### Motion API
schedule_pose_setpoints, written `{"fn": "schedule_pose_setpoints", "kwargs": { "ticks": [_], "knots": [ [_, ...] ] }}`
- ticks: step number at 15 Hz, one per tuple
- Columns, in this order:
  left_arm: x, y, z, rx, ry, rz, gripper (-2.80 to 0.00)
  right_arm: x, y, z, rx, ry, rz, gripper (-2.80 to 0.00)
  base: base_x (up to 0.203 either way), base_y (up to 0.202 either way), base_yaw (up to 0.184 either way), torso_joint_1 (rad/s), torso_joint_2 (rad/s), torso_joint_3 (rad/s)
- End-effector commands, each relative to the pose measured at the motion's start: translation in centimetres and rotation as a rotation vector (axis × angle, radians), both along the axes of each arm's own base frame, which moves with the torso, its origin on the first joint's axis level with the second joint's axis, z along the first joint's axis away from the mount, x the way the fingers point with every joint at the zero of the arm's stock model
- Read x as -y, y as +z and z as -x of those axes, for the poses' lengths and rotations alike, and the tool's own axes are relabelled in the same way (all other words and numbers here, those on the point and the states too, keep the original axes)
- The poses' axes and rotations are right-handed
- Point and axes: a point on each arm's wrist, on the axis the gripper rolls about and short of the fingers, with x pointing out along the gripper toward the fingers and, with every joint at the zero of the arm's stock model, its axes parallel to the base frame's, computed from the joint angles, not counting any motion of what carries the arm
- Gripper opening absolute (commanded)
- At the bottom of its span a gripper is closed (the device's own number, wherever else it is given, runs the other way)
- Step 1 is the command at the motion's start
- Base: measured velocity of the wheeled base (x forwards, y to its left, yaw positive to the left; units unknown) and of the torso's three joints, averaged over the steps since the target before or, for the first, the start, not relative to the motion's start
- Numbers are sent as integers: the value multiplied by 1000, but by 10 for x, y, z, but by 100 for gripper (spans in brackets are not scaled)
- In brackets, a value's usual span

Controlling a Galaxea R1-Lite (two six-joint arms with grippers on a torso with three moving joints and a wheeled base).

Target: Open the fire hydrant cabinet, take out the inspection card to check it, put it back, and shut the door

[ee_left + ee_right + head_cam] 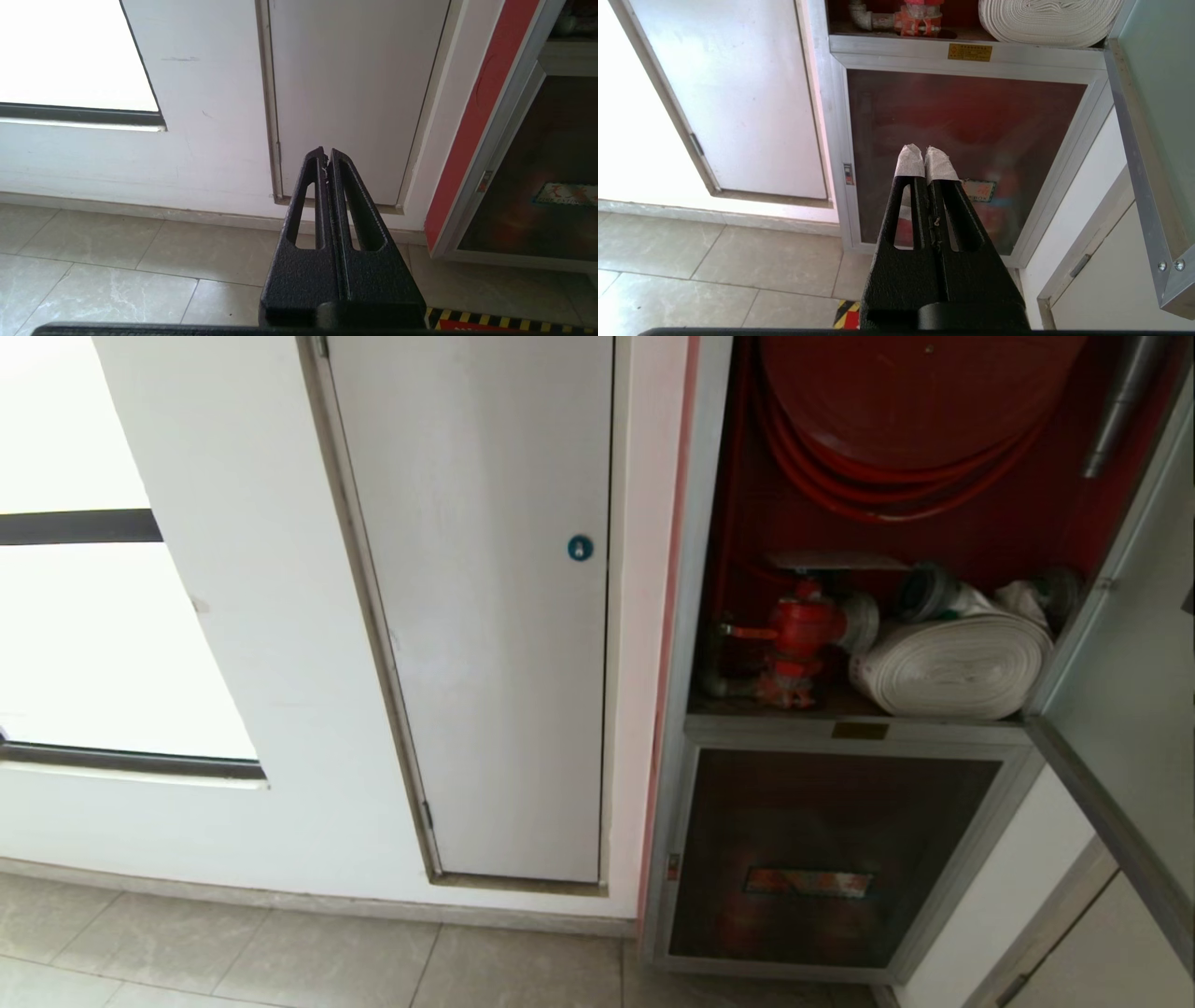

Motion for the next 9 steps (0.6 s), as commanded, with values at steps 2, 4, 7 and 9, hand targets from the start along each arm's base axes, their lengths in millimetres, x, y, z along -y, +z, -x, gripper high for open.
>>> {"fn": "schedule_pose_setpoints", "kwargs": {
  "ticks": [2, 4, 7, 9],
  "knots": [
    [0, -2, -1, -7, 1, 0, -280, 0, 0, 0, 1, 0, 0, -280, 109, 0, 1, -1, -8, 0],
    [0, -2, -1, -7, 1, 0, -280, 0, 0, 0, 1, 0, 0, -280, 194, 0, 0, 16, 6, -9],
    [0, -2, -1, -7, 1, 0, -280, 0, 0, 0, 1, 0, 0, -280, 199, 0, 1, 6, 1, 1],
    [0, -2, -1, -7, 1, 0, -280, 0, 0, 0, 1, 0, 0, -280, 197, 0, 0, 2, 0, 0]
  ]
}}
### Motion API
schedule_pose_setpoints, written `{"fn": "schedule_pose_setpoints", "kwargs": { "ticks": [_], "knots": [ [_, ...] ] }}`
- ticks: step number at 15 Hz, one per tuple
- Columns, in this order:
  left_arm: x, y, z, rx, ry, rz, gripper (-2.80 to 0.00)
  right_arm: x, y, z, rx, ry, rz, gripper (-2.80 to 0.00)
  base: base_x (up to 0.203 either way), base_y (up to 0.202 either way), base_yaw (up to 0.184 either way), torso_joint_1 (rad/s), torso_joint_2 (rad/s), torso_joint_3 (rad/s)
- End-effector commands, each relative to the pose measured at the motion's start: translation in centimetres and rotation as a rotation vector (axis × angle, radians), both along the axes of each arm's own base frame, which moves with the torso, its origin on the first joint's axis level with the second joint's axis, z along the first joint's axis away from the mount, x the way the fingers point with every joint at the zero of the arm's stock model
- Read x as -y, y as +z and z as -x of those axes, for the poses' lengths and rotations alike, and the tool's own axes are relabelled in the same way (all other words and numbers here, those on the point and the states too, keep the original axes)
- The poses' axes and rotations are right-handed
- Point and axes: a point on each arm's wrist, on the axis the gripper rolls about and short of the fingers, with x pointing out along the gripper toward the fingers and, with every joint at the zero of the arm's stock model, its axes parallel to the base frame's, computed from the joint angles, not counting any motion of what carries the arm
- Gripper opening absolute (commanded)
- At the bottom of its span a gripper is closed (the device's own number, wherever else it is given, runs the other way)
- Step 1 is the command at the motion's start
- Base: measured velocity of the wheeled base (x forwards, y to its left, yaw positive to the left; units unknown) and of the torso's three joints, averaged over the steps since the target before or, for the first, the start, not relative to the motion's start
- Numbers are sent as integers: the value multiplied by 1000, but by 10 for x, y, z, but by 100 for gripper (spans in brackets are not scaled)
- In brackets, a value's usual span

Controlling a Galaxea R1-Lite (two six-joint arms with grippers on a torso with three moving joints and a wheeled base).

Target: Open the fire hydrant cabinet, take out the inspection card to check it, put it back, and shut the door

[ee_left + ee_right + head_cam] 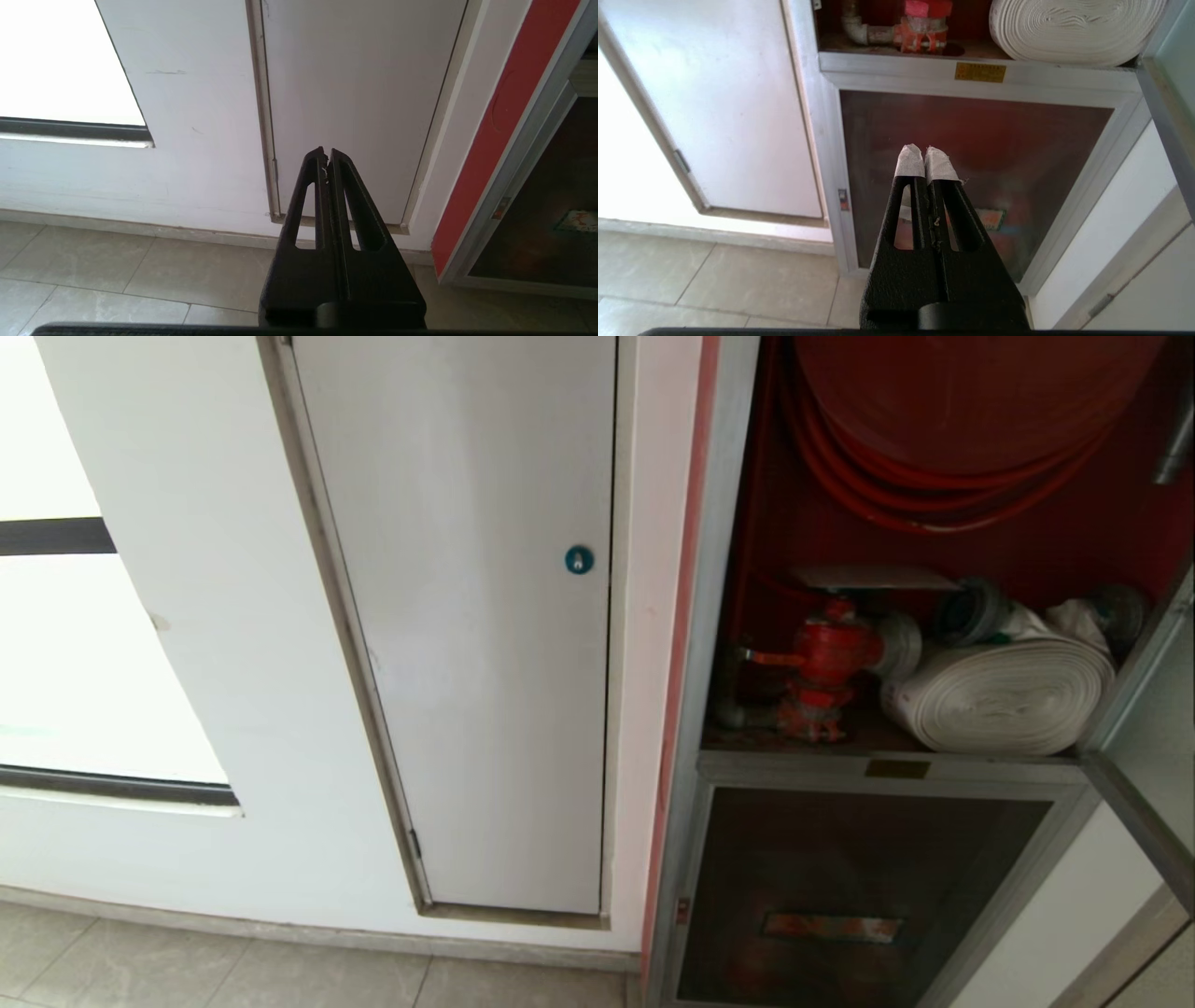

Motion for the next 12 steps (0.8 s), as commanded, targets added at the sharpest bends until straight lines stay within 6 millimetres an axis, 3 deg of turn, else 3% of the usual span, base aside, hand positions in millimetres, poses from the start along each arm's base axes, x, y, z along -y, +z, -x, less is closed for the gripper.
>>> {"fn": "schedule_pose_setpoints", "kwargs": {
  "ticks": [1, 12],
  "knots": [
    [0, -2, -1, -7, 1, 0, -280, 0, 0, 0, 0, 0, 0, -280, 193, 0, 1, 12, 6, 2],
    [0, -2, -1, -7, 1, 0, -280, 0, 0, 0, 0, 0, 0, -280, 196, 0, 0, 3, 2, 3]
  ]
}}
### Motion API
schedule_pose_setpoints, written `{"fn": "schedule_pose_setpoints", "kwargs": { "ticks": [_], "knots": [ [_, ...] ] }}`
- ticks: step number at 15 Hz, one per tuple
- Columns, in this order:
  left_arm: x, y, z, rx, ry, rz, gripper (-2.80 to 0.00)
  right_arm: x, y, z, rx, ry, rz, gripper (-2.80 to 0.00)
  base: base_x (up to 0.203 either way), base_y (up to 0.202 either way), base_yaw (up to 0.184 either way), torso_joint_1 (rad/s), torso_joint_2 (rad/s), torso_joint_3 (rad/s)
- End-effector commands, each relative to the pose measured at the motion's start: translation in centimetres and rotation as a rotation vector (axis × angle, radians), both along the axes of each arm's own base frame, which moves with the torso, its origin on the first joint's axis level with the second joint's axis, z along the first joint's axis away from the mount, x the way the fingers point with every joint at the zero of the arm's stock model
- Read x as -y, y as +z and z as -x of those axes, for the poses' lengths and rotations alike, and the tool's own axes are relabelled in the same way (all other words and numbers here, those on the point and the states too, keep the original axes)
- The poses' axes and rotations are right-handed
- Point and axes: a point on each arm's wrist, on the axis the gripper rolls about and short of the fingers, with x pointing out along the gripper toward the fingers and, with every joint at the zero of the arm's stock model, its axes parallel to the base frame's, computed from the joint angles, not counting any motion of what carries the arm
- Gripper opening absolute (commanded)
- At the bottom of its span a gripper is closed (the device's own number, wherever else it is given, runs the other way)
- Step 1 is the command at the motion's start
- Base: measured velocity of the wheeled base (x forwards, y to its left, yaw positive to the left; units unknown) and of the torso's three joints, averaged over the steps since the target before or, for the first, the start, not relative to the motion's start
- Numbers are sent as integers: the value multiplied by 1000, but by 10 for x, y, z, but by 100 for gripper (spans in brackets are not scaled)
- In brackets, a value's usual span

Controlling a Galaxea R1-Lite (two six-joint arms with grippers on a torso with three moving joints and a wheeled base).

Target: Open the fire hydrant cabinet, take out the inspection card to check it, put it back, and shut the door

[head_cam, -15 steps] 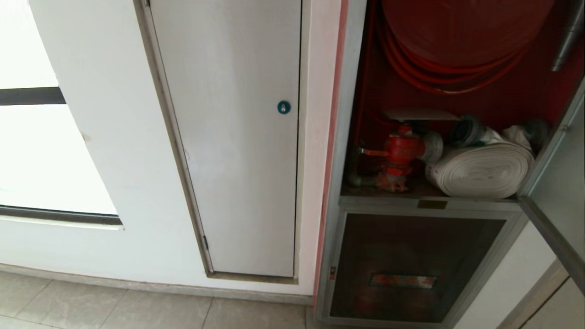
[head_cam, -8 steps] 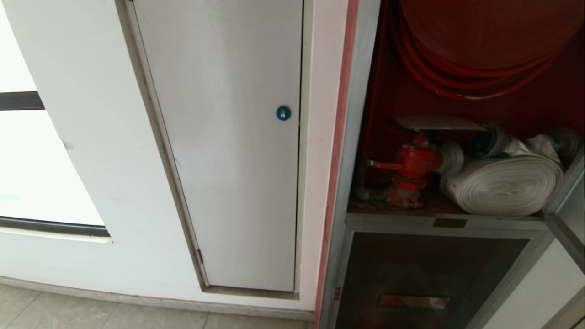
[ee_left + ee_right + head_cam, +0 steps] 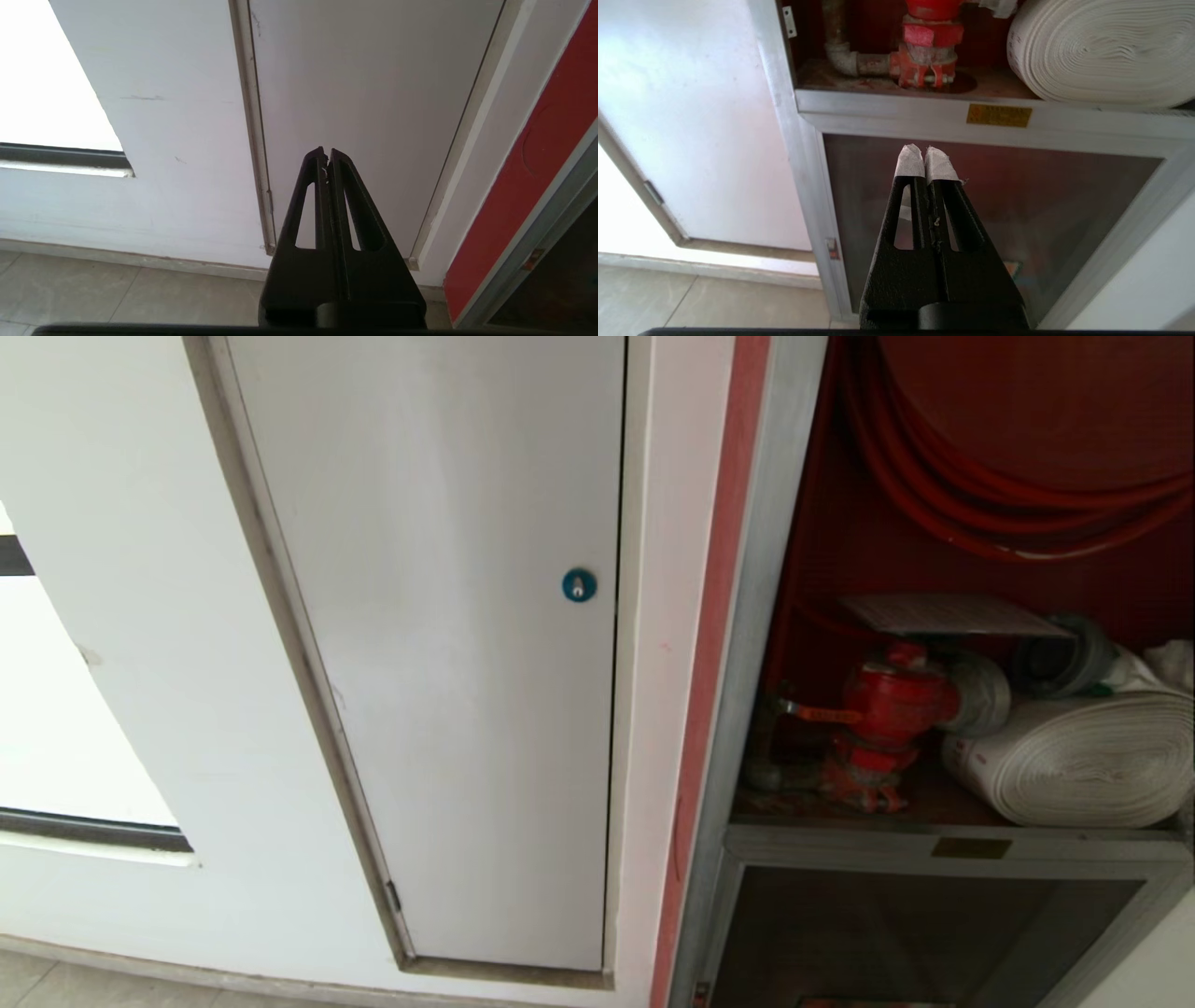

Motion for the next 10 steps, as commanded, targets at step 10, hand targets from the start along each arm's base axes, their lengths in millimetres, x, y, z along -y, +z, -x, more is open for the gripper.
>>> {"fn": "schedule_pose_setpoints", "kwargs": {
  "ticks": [10],
  "knots": [
    [0, -2, -1, -7, 1, 1, -280, 0, 0, 0, 0, 0, 0, -280, 196, 0, -1, 3, 3, 3]
  ]
}}
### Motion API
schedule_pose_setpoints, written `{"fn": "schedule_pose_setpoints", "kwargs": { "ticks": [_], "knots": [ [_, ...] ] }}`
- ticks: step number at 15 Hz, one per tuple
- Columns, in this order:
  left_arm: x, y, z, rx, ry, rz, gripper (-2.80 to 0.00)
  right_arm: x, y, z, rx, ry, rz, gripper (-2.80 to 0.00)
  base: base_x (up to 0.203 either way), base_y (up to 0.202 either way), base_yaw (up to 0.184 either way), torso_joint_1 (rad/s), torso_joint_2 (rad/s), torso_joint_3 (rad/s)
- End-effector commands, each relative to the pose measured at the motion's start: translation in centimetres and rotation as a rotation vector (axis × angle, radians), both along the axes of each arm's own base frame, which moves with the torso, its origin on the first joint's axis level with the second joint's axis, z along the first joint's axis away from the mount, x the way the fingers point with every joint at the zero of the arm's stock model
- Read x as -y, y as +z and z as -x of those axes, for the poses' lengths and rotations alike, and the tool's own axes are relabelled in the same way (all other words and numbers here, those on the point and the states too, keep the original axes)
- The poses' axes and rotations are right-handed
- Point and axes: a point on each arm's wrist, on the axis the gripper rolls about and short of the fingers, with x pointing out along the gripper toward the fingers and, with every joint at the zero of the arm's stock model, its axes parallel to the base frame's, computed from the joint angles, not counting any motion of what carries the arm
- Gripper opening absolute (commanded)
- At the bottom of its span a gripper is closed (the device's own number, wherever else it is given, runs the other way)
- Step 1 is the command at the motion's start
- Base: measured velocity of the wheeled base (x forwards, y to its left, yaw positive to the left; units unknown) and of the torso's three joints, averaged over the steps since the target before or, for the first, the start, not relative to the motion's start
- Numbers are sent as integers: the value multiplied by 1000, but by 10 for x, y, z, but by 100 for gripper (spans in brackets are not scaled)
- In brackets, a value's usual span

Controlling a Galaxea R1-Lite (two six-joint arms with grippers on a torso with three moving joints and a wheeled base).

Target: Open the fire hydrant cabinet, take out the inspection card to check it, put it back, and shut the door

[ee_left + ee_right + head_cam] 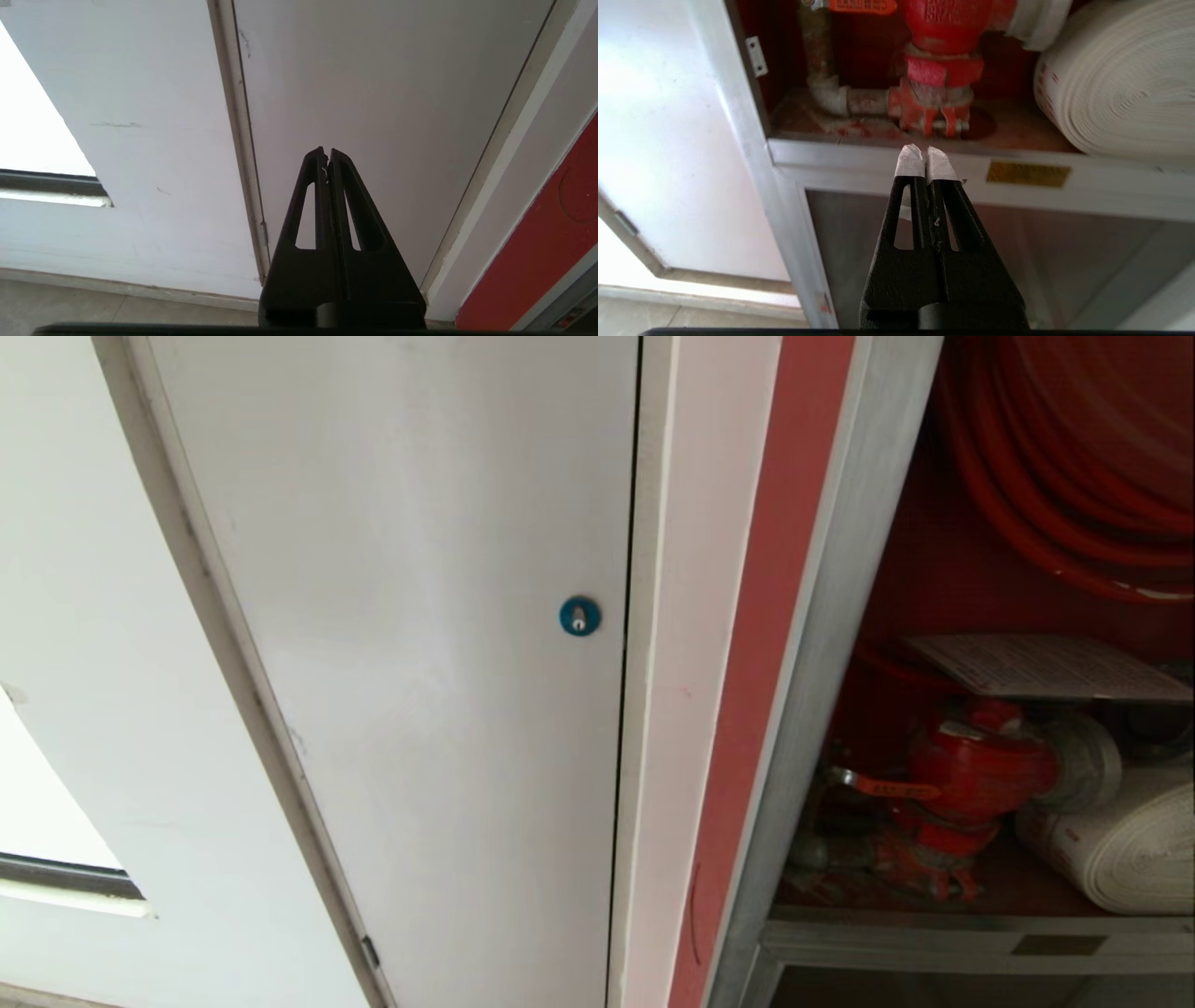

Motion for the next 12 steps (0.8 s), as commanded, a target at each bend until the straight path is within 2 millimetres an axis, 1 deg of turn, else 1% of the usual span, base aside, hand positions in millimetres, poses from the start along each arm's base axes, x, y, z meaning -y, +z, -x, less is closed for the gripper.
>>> {"fn": "schedule_pose_setpoints", "kwargs": {
  "ticks": [1, 4, 5, 12],
  "knots": [
    [0, -2, -1, -7, 1, 1, -280, 0, 0, 0, 1, 0, 0, -280, 195, 0, 0, 2, 0, 5],
    [0, -2, -1, -7, 1, 1, -280, 0, 0, 0, 1, 0, 0, -280, 185, 0, -1, 5, 1, 3],
    [0, -2, -1, -7, 1, 1, -280, 0, 0, 0, 1, 0, 0, -280, 78, 0, 3, 20, 7, -2],
    [0, -2, -1, -7, 1, 1, -280, 0, 0, 0, 1, -1, -10, -280, 0, 0, 0, 0, 0, 0]
  ]
}}
